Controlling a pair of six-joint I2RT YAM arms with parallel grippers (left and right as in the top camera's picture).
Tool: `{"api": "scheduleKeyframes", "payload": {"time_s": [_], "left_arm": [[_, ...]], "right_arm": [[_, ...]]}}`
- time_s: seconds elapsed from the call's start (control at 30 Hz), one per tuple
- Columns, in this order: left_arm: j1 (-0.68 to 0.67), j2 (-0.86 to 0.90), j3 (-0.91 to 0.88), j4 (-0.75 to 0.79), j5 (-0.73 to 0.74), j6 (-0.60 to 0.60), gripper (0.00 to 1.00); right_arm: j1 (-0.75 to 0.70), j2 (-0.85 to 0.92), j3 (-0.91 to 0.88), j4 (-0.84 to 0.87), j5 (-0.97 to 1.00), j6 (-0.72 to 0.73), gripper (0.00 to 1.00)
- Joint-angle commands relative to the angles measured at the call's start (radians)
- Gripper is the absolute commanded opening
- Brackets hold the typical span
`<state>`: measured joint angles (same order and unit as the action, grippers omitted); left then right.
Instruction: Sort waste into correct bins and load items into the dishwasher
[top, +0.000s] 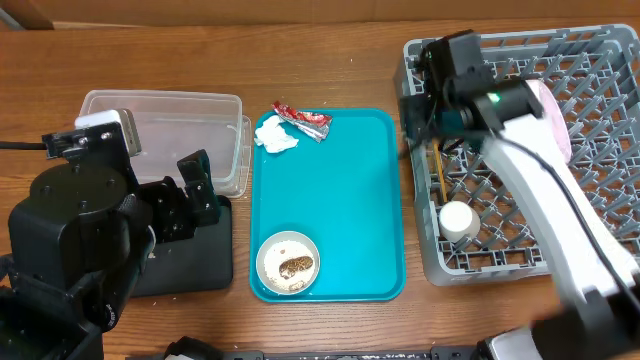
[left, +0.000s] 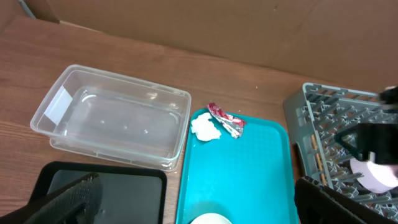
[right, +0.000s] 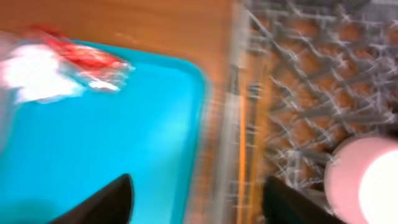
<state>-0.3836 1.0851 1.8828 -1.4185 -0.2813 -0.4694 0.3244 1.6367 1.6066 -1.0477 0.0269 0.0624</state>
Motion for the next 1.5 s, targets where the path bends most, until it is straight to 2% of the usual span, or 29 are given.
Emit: {"api": "scheduleKeyframes", "payload": {"time_s": [0.0,0.17,0.37,0.5,0.7,0.9,1.07,1.23,1.47], "left_arm": [[0.004,0.004,0.002,0.0,-0.014,-0.01,1.0],[0.004,0.006,0.002,0.0,-0.014,-0.01,1.0],[0.004,0.006,0.002,0.0,-0.014,-0.01,1.0],[0.004,0.006,0.002,0.0,-0.014,-0.01,1.0],[0.004,0.007,0.002,0.0,-0.014,-0.01,1.0],[0.004,0.007,0.002,0.0,-0.014,-0.01,1.0],[0.004,0.007,0.002,0.0,-0.014,-0.01,1.0],[0.004,0.007,0.002,0.0,-0.014,-0.01,1.0],[0.004,0.007,0.002,0.0,-0.014,-0.01,1.0]], "right_arm": [[0.055,-0.171,0.053,-0.009,-0.156,-0.01,1.0],[0.113,-0.274,0.053,-0.016,-0.198,-0.01,1.0],[0.119,-0.307,0.053,-0.188,-0.22,-0.01,1.0],[0.091,-0.318,0.053,-0.232,-0.172,-0.011,1.0],[0.021,-0.409,0.053,-0.232,-0.14,-0.016,1.0],[-0.043,-0.545,0.008,-0.121,-0.139,-0.09,1.0],[-0.138,-0.692,-0.16,0.08,-0.128,-0.15,1.0],[-0.216,-0.886,-0.448,0.27,-0.127,-0.15,1.0],[-0.229,-1.151,-0.849,0.504,-0.113,-0.15,1.0]]}}
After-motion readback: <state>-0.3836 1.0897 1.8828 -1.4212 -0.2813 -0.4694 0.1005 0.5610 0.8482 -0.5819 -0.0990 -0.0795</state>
